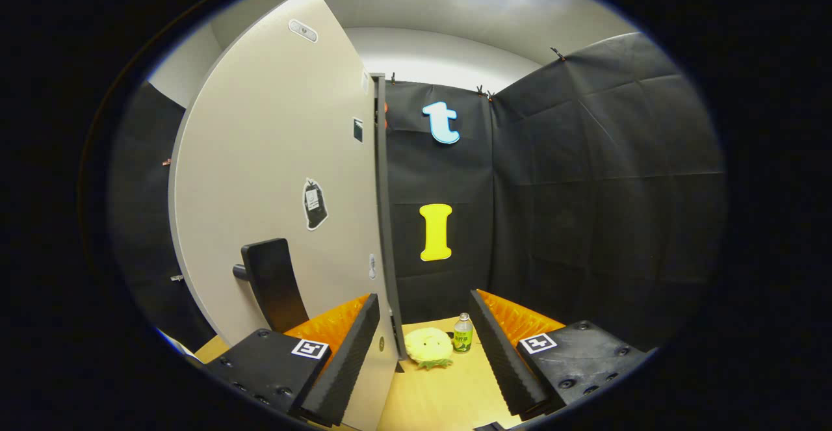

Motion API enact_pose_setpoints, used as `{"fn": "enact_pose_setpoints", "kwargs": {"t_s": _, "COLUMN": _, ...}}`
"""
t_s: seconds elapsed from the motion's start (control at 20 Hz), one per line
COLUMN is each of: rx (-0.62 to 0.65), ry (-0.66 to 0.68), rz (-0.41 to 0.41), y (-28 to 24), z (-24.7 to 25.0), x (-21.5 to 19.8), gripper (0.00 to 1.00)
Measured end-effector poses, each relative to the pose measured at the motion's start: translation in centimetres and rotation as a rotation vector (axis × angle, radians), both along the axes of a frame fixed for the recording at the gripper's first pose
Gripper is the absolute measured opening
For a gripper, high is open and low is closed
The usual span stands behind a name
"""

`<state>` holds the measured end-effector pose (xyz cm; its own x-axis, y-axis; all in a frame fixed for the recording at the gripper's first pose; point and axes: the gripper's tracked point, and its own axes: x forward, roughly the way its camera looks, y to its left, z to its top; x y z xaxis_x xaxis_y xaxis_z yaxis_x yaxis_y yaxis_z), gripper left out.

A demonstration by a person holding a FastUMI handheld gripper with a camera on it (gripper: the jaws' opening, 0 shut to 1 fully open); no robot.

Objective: Open the shoe cabinet door, grab the shoes and put them into the shoe cabinet, then close the shoe cabinet door.

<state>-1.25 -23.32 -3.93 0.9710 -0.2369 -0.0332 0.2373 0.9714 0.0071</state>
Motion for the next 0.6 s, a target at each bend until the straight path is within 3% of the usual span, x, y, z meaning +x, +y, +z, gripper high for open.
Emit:
{"fn": "enact_pose_setpoints", "kwargs": {"t_s": 0.35, "rx": -0.006, "ry": -0.013, "rz": 0.112, "y": 11.5, "z": -0.7, "x": 1.8, "gripper": 0.93}}
{"fn": "enact_pose_setpoints", "kwargs": {"t_s": 0.6, "rx": -0.02, "ry": -0.008, "rz": 0.194, "y": 16.4, "z": -1.2, "x": 2.8, "gripper": 0.95}}
